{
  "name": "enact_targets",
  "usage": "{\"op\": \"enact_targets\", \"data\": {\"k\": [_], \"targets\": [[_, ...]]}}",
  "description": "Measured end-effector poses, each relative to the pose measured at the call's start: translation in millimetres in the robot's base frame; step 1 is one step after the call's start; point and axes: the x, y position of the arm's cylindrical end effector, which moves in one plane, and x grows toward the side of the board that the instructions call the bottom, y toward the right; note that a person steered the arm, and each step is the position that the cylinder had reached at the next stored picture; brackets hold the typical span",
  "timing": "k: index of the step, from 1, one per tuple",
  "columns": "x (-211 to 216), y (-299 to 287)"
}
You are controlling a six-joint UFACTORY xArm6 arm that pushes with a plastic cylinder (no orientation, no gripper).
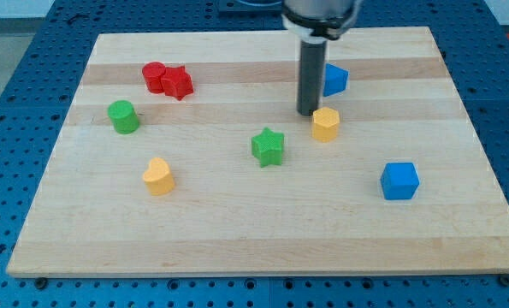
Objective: Nudge the blue cube to the left
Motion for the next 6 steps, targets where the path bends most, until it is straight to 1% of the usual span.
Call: {"op": "enact_targets", "data": {"k": [1,2,3,4,5,6], "targets": [[17,19],[47,19],[67,19],[57,27],[40,68],[48,107]]}}
